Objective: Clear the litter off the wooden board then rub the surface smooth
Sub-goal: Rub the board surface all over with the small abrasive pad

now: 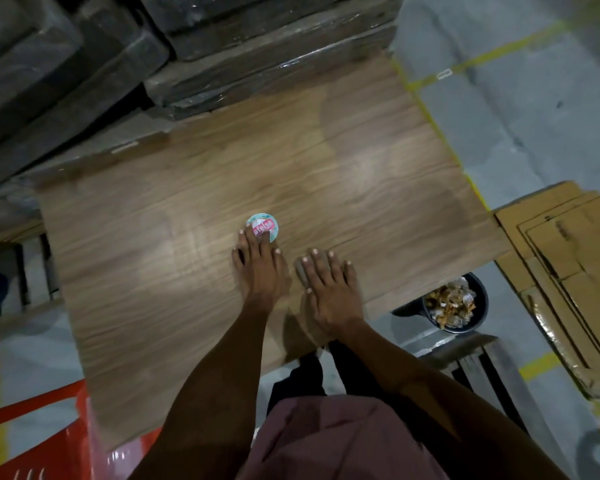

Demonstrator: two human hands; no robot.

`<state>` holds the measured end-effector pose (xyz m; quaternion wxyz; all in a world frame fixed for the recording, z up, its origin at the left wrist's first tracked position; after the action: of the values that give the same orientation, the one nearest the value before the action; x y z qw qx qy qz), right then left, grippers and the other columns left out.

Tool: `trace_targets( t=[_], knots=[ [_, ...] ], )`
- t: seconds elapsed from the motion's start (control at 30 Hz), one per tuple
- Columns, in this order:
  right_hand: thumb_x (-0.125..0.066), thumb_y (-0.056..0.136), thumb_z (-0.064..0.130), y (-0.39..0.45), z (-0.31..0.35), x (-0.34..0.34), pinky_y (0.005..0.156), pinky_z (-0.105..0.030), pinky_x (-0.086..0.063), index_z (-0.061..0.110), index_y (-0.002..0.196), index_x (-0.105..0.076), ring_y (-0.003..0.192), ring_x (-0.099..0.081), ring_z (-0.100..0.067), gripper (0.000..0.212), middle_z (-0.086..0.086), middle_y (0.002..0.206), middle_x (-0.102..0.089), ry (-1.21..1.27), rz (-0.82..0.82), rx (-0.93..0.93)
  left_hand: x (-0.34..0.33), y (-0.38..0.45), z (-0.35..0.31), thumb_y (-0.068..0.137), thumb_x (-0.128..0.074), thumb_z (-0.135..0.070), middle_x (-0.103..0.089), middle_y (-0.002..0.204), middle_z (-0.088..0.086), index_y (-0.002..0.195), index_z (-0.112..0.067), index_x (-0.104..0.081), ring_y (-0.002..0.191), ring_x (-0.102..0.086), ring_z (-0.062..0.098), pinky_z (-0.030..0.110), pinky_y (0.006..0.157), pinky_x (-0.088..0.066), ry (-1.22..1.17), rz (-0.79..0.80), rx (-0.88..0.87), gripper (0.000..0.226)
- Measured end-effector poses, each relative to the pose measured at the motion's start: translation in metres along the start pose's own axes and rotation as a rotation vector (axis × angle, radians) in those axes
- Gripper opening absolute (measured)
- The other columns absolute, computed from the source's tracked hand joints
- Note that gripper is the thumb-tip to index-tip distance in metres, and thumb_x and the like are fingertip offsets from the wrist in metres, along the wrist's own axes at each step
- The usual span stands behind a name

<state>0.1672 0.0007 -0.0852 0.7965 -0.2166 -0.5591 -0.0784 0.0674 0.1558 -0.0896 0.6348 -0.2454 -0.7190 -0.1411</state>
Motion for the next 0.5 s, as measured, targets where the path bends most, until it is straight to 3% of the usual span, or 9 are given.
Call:
trace_targets(
  t=[0.27, 0.43, 0.5],
  knots=[
    [-0.037, 0.102, 0.038, 0.045, -0.037, 0.025, 0.12, -0.064, -0.019, 0.021, 0.165, -0.017, 0.157, -0.017, -0.039, 0.068, -0.007, 0.173, -0.013, 0.008, -0.026, -0.161, 0.017, 0.035, 0.0, 0.093, -0.017, -0.042, -0.017, 0.167, 0.023, 0.153, -0.009, -0.038, 0.155, -0.014, 0.04, 0.052, 0.116, -0.025, -0.059, 0.063, 0.149, 0.072],
    [-0.045, 0.099, 0.037, 0.043, 0.002, 0.014, 0.121, -0.065, -0.018, 0.025, 0.165, -0.015, 0.158, -0.015, -0.038, 0.074, -0.004, 0.173, -0.01, -0.007, 0.019, 0.083, 0.013, 0.041, -0.005, 0.093, -0.042, -0.032, -0.027, 0.164, 0.022, 0.148, -0.011, -0.047, 0.153, -0.023, 0.039, 0.053, 0.111, -0.032, -0.147, -0.02, 0.156, 0.059],
    [-0.043, 0.099, 0.037, 0.056, 0.0, 0.018, 0.123, -0.063, -0.015, 0.026, 0.165, -0.013, 0.158, -0.013, -0.035, 0.074, -0.002, 0.174, -0.008, -0.024, 0.021, 0.137, 0.016, 0.048, -0.007, 0.092, -0.043, -0.029, -0.024, 0.166, 0.021, 0.146, -0.014, -0.047, 0.154, -0.02, 0.037, 0.051, 0.112, -0.029, -0.18, -0.023, 0.164, 0.056]
  ],
)
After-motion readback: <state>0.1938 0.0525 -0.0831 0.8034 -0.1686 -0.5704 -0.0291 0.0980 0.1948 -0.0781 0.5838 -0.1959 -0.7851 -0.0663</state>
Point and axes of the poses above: each hand's wrist, its own y-axis towards the middle knuckle, its own x-axis out of the back of the hand, z = x × y, the point moved 2 cm from there along y, towards the middle knuckle
